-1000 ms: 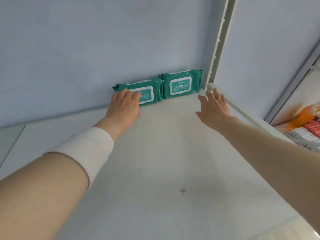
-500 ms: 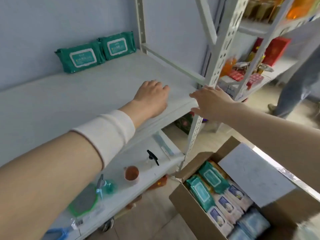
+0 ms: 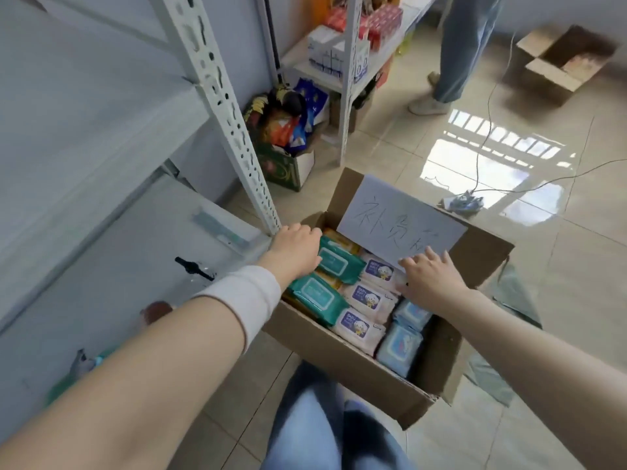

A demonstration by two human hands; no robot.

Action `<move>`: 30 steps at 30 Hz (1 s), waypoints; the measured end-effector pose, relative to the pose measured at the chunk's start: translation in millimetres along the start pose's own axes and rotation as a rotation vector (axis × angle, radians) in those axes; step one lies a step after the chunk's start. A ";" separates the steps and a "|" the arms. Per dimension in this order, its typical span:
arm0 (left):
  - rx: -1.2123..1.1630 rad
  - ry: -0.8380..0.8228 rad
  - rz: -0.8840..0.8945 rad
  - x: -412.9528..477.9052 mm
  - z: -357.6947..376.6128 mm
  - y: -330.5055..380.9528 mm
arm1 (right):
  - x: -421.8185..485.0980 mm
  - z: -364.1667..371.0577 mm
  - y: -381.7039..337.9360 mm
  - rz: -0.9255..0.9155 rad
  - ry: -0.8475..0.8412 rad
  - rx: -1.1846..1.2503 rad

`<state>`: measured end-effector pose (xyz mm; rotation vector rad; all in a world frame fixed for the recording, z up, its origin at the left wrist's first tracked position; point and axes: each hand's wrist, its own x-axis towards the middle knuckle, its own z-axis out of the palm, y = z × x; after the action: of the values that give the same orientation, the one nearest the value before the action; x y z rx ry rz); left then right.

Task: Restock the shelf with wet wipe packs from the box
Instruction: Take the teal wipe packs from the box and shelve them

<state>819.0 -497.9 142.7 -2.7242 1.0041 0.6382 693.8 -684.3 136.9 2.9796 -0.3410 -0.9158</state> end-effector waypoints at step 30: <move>-0.069 -0.496 0.324 318.4 218.6 -30.2 | 218.0 290.2 -128.7 0.862 -0.551 1.850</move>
<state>982.7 -594.1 -194.9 -2.2789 1.3018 1.3393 734.6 -587.3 -233.5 2.1613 -3.6429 -1.6341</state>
